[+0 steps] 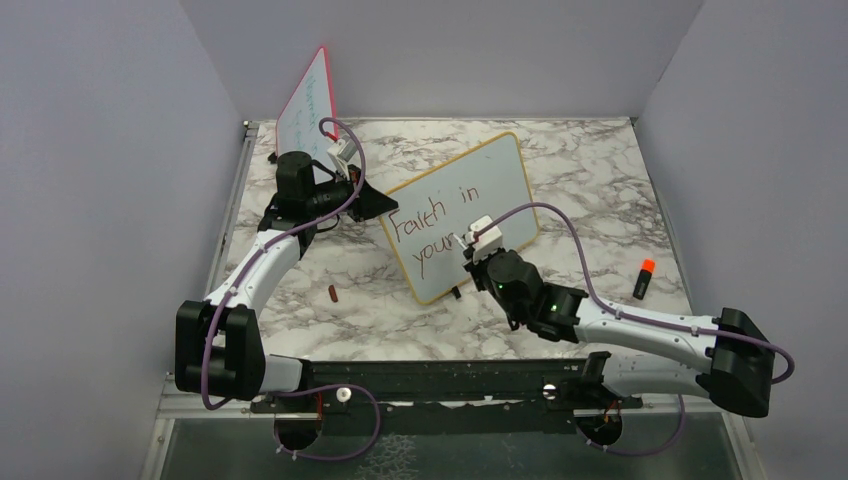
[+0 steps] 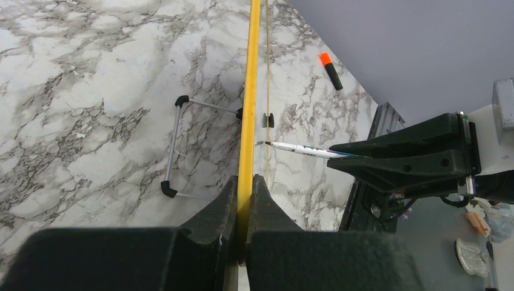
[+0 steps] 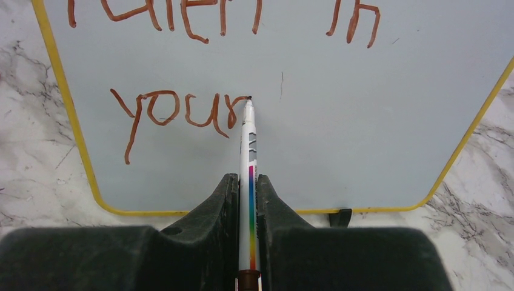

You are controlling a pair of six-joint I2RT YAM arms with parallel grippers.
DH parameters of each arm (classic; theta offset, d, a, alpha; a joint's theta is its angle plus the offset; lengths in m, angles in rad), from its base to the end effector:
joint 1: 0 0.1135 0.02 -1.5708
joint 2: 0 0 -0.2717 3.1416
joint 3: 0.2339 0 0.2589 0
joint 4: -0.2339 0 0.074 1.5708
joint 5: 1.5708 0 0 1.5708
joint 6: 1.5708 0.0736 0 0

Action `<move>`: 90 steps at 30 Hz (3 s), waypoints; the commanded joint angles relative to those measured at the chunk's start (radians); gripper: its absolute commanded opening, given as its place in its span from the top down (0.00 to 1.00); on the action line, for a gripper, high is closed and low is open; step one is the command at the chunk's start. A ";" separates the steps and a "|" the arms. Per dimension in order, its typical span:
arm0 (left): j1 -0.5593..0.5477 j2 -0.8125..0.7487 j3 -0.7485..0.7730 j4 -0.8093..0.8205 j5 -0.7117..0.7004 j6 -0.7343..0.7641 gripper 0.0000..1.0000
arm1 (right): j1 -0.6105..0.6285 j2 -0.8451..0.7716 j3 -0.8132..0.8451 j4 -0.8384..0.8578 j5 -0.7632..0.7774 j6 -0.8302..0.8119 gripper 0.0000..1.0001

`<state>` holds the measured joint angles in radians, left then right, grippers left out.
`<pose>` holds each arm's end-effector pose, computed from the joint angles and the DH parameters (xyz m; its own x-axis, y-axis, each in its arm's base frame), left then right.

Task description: Write a sentence on the whiteboard

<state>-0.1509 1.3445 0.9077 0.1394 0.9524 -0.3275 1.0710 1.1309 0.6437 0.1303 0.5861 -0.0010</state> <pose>0.3115 -0.1080 0.2919 -0.5501 -0.1050 -0.8285 0.7186 0.4460 -0.5336 0.1707 0.2278 0.2472 -0.1670 -0.3075 -0.9368 -0.4830 0.8538 -0.1942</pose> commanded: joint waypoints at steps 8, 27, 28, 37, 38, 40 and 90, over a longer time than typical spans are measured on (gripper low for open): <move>-0.019 0.029 -0.011 -0.091 -0.037 0.058 1.00 | -0.022 -0.053 -0.008 -0.024 0.031 -0.002 0.99; -0.019 0.034 -0.011 -0.090 -0.037 0.058 1.00 | -0.037 -0.017 -0.021 -0.008 0.008 0.027 0.99; -0.019 0.034 -0.012 -0.090 -0.037 0.058 1.00 | -0.038 -0.016 -0.020 -0.006 0.006 0.027 0.99; -0.019 0.033 -0.011 -0.092 -0.037 0.059 1.00 | -0.039 -0.005 -0.019 0.036 -0.013 0.010 0.99; -0.019 0.034 -0.011 -0.092 -0.037 0.059 1.00 | -0.039 -0.005 -0.018 0.039 -0.014 0.010 0.99; -0.019 0.033 -0.010 -0.093 -0.036 0.059 1.00 | -0.040 -0.006 -0.019 0.046 -0.017 0.010 0.99; -0.019 0.036 -0.010 -0.094 -0.039 0.059 1.00 | -0.040 -0.049 -0.044 -0.116 -0.019 0.096 0.99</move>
<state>-0.1509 1.3449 0.9089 0.1356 0.9524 -0.3244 1.0328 1.0931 0.6098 0.0444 0.5858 0.0792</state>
